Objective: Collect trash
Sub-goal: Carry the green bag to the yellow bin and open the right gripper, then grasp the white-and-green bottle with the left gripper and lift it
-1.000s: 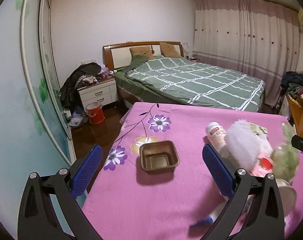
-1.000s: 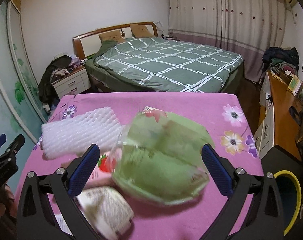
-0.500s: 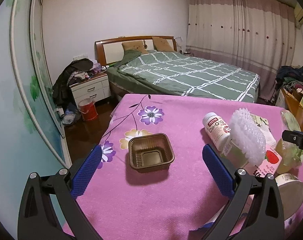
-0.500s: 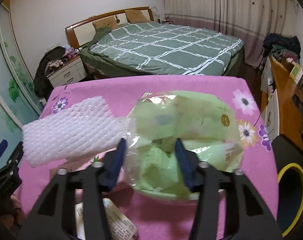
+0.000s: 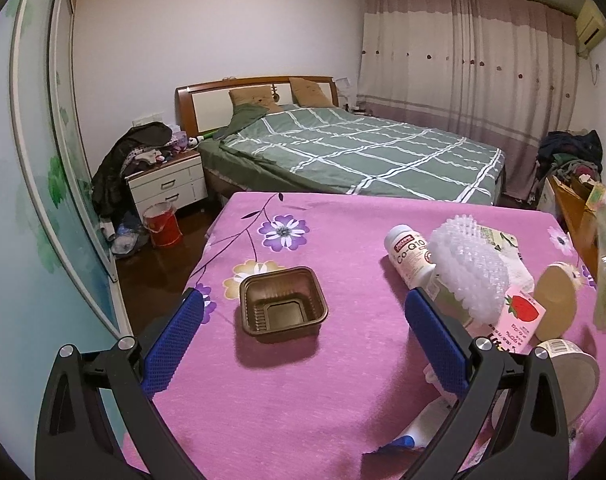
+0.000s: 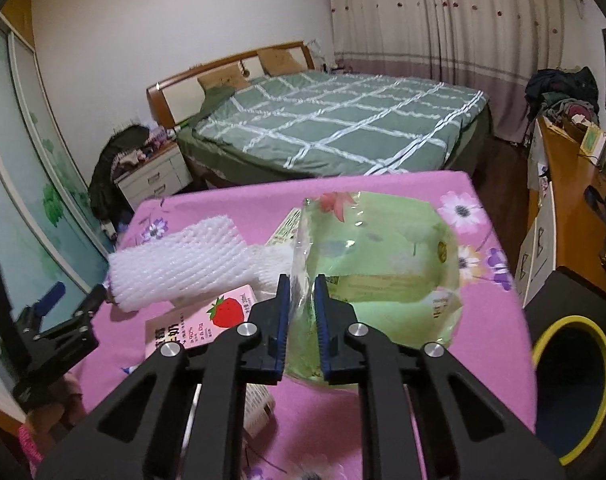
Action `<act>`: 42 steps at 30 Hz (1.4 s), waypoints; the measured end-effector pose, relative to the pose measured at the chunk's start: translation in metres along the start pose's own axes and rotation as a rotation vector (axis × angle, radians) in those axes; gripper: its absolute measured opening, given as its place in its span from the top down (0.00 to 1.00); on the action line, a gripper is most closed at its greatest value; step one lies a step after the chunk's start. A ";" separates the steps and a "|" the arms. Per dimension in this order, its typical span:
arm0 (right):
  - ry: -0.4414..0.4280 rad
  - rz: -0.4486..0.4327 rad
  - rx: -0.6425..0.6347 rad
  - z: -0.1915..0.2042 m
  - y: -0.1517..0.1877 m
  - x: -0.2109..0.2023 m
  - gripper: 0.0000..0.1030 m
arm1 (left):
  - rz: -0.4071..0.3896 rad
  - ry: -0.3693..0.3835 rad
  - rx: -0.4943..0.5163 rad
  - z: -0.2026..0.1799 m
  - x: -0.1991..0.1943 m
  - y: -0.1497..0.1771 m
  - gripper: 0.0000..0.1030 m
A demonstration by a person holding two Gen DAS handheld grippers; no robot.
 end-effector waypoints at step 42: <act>0.287 -0.106 0.202 -0.180 0.017 0.022 0.46 | -0.058 0.288 0.106 -0.044 -0.075 0.014 0.04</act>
Point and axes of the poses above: each gripper's, at about its wrist camera, not at the fingertips, and x roughly the way its jaws point, z to its left, y to its underside, the point moved 3 cm from there along x, roughly the way its jaws point, and after that the axes turned 6 degrees about x, right-handed, at the moved point
